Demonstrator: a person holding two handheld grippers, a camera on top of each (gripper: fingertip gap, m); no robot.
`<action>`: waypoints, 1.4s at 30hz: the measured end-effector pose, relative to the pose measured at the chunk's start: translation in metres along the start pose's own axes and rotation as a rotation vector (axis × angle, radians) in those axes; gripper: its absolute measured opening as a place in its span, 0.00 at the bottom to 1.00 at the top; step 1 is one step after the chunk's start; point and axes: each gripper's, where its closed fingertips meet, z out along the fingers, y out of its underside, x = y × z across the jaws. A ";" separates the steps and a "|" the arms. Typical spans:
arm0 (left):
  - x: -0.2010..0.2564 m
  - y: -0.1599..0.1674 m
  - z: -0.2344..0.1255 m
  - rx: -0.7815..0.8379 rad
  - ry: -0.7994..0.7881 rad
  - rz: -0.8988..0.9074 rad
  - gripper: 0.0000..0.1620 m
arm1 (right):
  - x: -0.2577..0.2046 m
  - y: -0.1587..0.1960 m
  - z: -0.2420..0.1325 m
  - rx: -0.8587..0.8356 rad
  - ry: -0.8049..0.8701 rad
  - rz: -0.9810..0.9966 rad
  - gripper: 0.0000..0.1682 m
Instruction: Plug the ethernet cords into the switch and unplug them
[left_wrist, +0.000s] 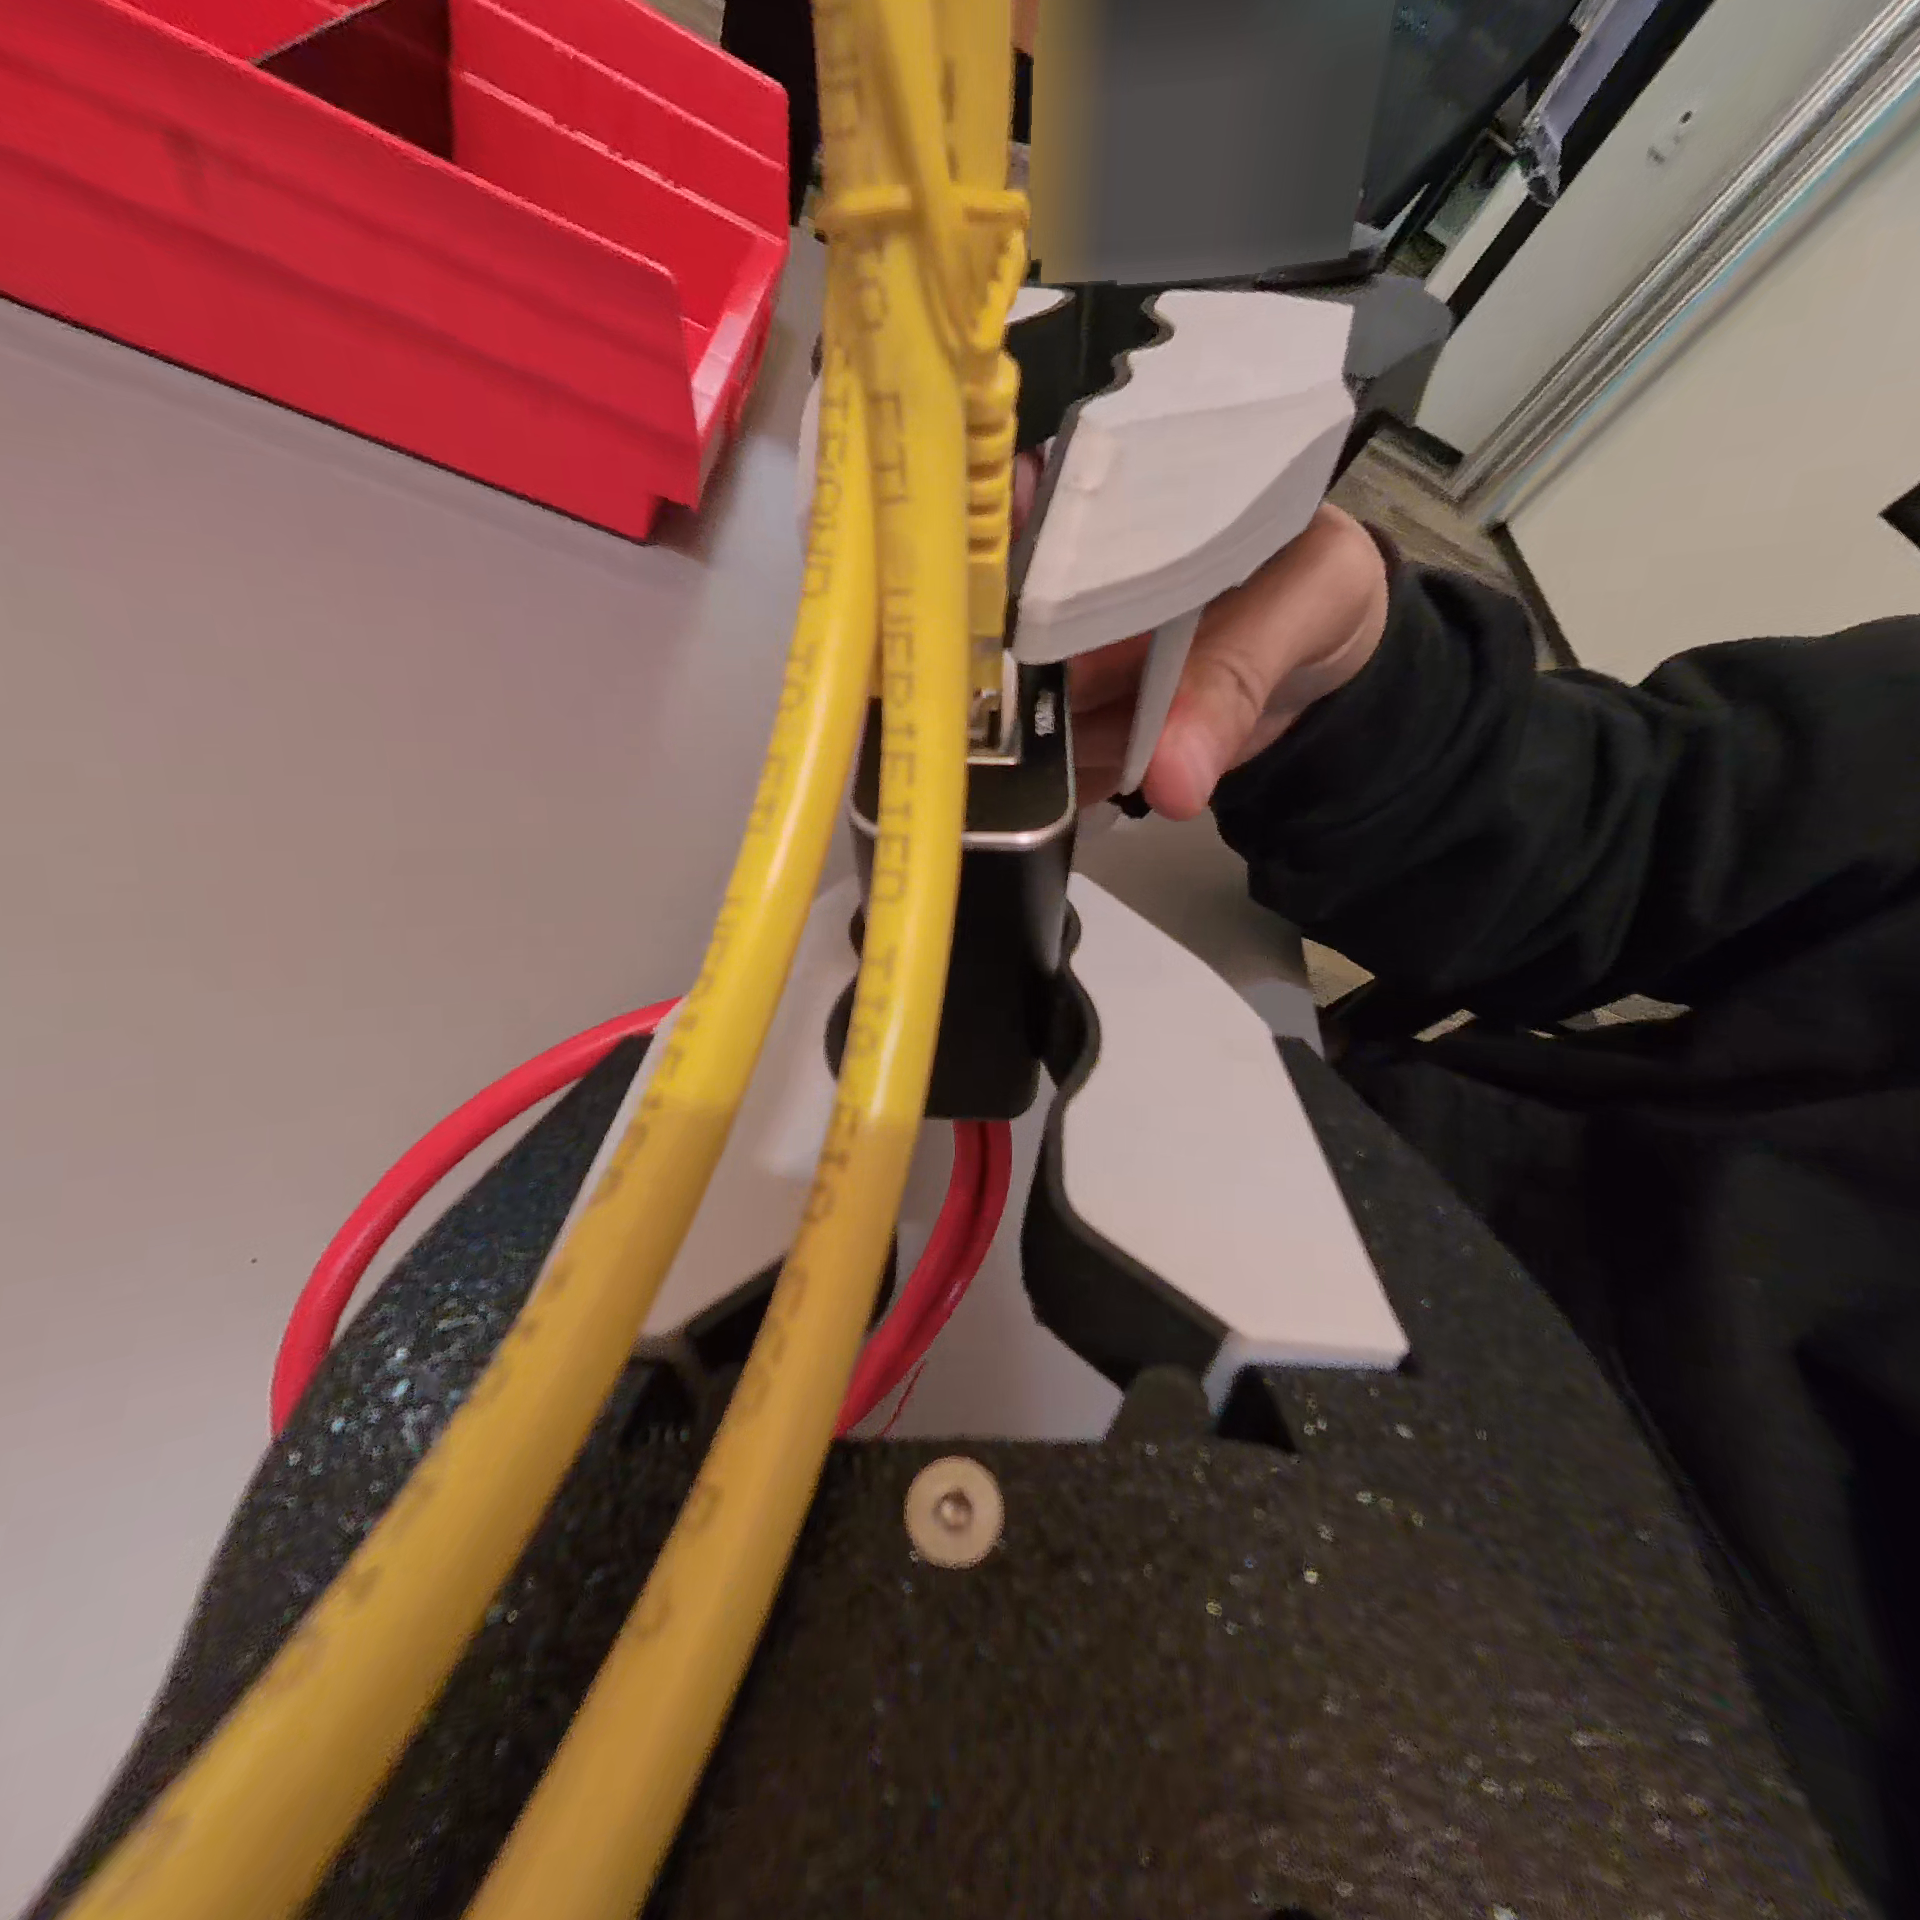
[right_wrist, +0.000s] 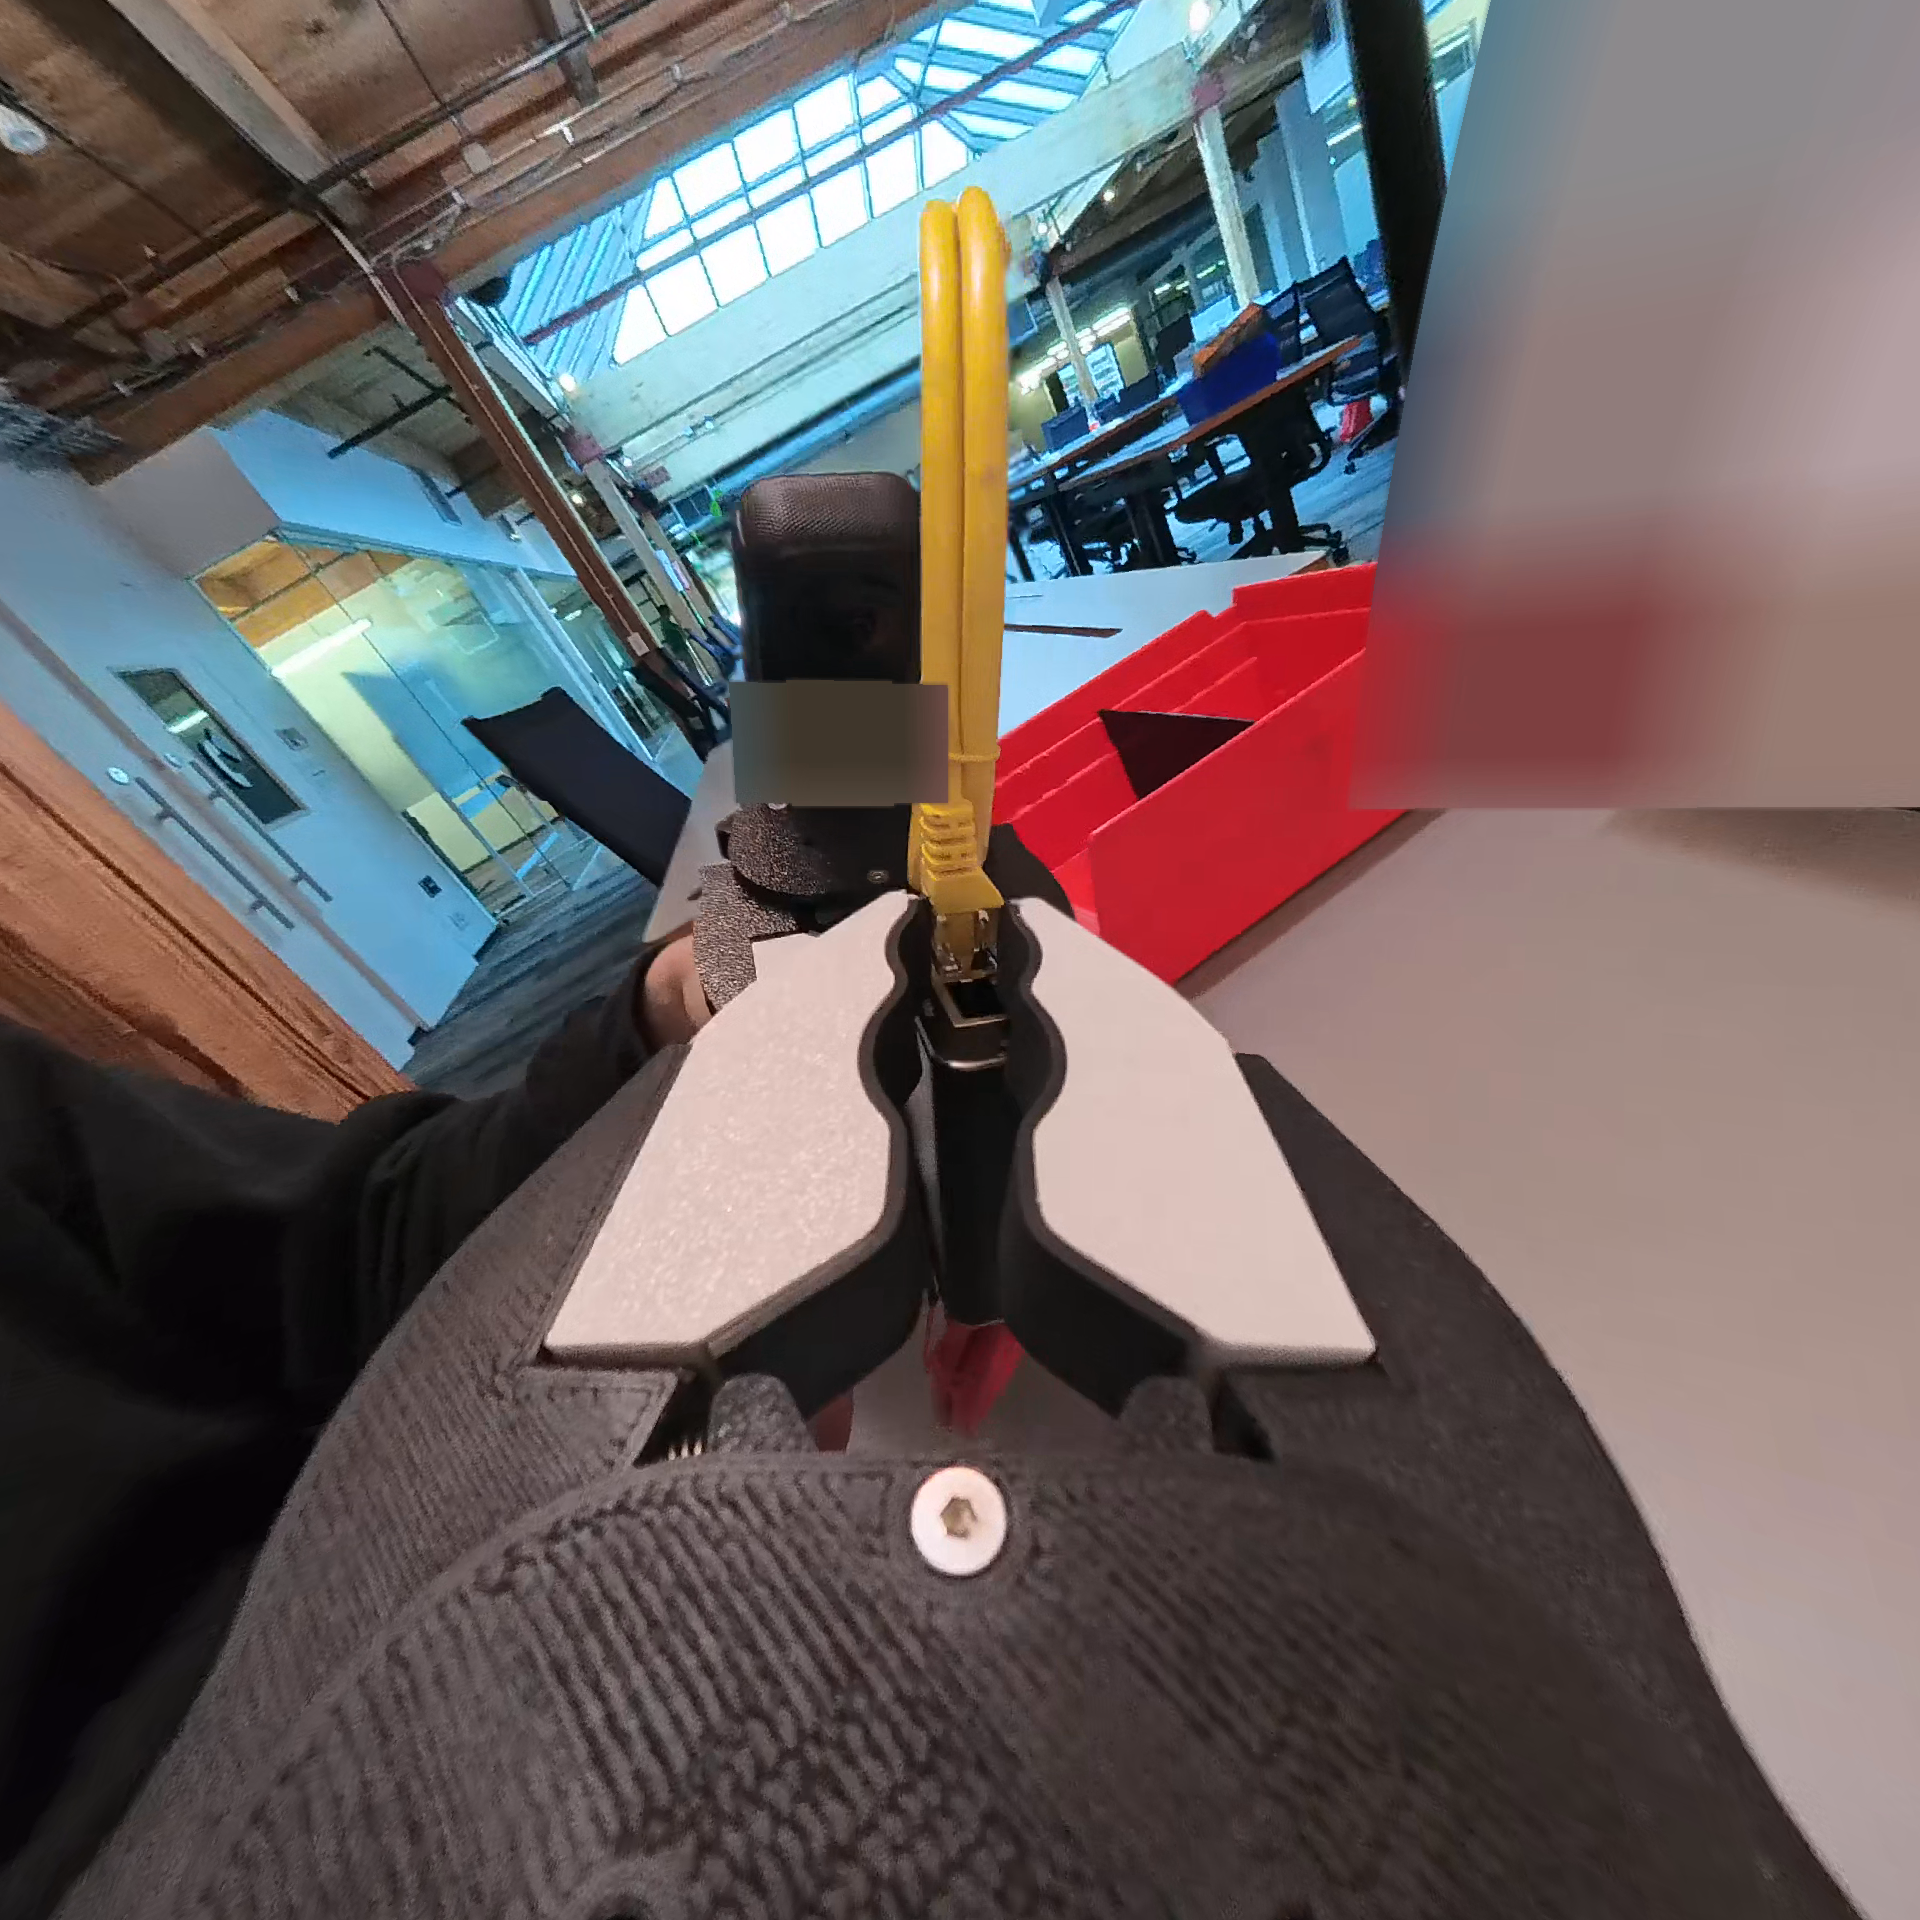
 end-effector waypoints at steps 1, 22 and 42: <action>0.004 0.000 -0.001 -0.004 0.001 0.000 0.17 | -0.004 0.000 -0.001 0.011 -0.004 0.003 0.08; 0.078 -0.005 0.032 -0.151 0.045 0.074 0.17 | -0.067 0.001 -0.056 0.131 -0.080 -0.070 0.13; 0.065 0.006 0.027 -0.199 0.007 0.083 0.17 | -0.060 0.011 -0.044 0.089 -0.187 -0.100 0.09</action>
